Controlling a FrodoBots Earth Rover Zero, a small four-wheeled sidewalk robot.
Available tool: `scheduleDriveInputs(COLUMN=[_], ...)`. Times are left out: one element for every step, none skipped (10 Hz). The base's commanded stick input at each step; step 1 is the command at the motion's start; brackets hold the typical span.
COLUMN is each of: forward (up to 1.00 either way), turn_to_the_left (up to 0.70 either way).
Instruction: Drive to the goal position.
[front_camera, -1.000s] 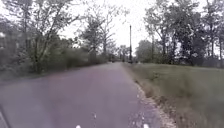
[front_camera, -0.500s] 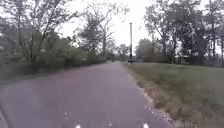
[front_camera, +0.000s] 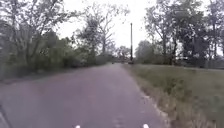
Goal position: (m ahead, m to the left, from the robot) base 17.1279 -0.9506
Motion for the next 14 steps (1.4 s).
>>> scheduleDriveInputs(forward=[1.0,1.0,1.0,1.0,1.0,1.0,1.0,1.0,1.0,1.0,1.0,1.0,1.0,1.0], turn_to_the_left=[0.0,0.0,0.0,0.0,0.0,0.0,0.0,0.0,0.0,0.0,0.0,0.0,0.0,0.0])
